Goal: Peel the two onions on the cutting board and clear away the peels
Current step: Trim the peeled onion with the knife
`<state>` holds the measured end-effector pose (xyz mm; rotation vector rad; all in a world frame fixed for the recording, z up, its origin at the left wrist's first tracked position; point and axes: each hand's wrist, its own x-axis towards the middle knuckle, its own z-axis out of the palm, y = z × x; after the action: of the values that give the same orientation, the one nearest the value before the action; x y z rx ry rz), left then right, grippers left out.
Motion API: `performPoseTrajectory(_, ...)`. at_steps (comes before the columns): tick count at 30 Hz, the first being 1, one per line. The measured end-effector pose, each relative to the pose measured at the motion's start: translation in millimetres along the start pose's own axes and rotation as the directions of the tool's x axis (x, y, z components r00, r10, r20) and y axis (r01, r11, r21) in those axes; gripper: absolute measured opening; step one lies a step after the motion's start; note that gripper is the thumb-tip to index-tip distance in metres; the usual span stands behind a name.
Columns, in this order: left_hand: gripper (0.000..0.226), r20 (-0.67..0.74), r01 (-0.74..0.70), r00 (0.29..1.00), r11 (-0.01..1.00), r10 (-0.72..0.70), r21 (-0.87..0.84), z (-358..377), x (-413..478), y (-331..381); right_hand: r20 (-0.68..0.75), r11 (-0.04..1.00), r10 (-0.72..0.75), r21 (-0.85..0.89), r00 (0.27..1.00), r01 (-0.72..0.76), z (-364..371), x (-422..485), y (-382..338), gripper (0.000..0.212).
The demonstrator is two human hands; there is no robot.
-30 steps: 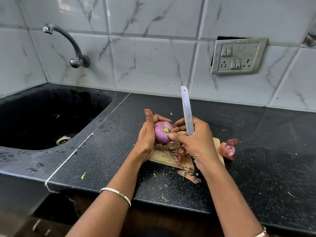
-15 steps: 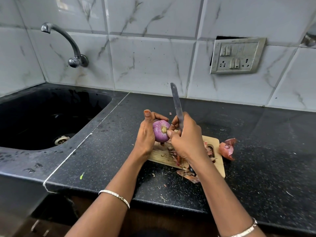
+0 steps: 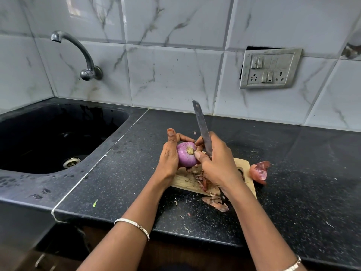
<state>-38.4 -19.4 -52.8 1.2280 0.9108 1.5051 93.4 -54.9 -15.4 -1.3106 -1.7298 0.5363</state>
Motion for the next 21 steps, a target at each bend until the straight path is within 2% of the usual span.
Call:
performPoseTrajectory(6,0.076,0.016,0.045,0.999,0.999,-0.045,-0.011,0.9,-3.0,3.0,-0.043,0.995,-0.039,-0.096,0.998,0.035,-4.2,4.3,4.5,0.024)
performPoseTrajectory(12,0.08,0.038,0.099,0.995,0.993,-0.097,-0.058,1.4,-5.3,6.9,-0.165,0.983,0.041,-0.168,0.985,-0.069,-18.2,7.2,11.2,0.028)
performPoseTrajectory(15,0.08,0.042,0.115,0.993,0.993,-0.113,-0.037,1.6,-4.8,5.7,-0.176,0.987,0.072,-0.132,0.982,-0.096,-23.5,5.1,13.2,0.013)
performPoseTrajectory(16,0.079,0.047,0.121,0.992,0.992,-0.119,-0.033,2.0,-5.1,6.3,-0.182,0.988,0.07,-0.123,0.981,-0.093,-23.5,3.7,12.6,0.015)
performPoseTrajectory(18,0.079,0.059,0.125,0.991,0.992,-0.123,-0.033,2.2,-5.6,6.5,-0.169,0.993,0.066,-0.081,0.983,-0.081,-22.2,1.4,10.8,0.024)
performPoseTrajectory(21,0.079,0.083,0.15,0.986,0.988,-0.146,-0.044,1.2,-7.4,7.4,-0.048,0.997,0.074,-0.019,0.996,-0.075,-19.0,2.8,7.8,0.037)
